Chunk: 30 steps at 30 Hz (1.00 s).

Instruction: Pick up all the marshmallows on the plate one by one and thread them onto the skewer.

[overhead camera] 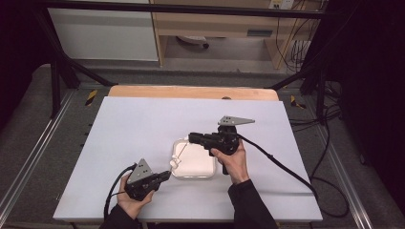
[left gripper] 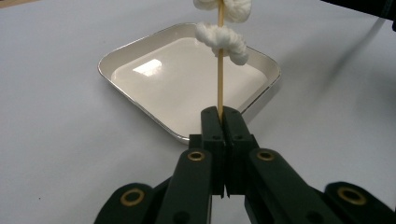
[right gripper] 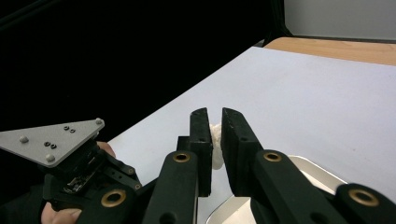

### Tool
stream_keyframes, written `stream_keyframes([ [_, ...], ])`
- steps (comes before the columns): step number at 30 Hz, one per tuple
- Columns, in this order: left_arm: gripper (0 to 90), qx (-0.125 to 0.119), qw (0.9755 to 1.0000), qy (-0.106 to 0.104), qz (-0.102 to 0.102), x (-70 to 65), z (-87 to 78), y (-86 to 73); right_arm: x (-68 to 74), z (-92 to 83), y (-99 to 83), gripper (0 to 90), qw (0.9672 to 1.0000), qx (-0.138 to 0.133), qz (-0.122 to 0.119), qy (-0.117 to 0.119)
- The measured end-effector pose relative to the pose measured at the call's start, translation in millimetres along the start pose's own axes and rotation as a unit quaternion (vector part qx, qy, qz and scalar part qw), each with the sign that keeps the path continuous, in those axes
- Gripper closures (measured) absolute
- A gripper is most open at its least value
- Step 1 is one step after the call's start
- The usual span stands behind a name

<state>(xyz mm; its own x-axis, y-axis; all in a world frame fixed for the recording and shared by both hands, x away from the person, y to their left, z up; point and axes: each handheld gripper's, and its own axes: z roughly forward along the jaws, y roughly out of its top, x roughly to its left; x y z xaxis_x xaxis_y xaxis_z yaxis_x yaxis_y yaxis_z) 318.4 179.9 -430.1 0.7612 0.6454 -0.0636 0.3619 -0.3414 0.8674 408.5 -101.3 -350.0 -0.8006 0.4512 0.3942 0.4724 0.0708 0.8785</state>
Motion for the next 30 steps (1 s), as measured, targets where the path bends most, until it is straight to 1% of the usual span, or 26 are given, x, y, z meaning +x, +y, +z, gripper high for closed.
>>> stream_keyframes([
  [10,89.3,0.006,1.0,0.001,0.003,0.1,0.8,-0.6,0.1,3.6,-3.3,83.5,0.9999,0.007,0.004,0.012],
  [14,89.3,0.013,0.9998,0.004,0.011,-0.5,1.4,-0.5,0.3,4.5,-4.8,83.5,0.9998,0.014,0.0,0.014],
  [20,89.4,0.021,0.9995,0.004,0.023,-2.2,2.6,-0.3,0.4,6.3,-7.0,83.6,0.9996,0.022,0.001,0.018],
  [24,89.4,0.025,0.9994,0.005,0.025,-2.5,2.8,-0.3,0.2,7.8,-8.1,83.5,0.9994,0.024,0.005,0.025],
  [30,89.5,0.025,0.9992,0.01,0.028,-2.3,2.0,-0.1,0.8,8.2,-9.6,84.3,0.9992,0.029,0.002,0.029],
])
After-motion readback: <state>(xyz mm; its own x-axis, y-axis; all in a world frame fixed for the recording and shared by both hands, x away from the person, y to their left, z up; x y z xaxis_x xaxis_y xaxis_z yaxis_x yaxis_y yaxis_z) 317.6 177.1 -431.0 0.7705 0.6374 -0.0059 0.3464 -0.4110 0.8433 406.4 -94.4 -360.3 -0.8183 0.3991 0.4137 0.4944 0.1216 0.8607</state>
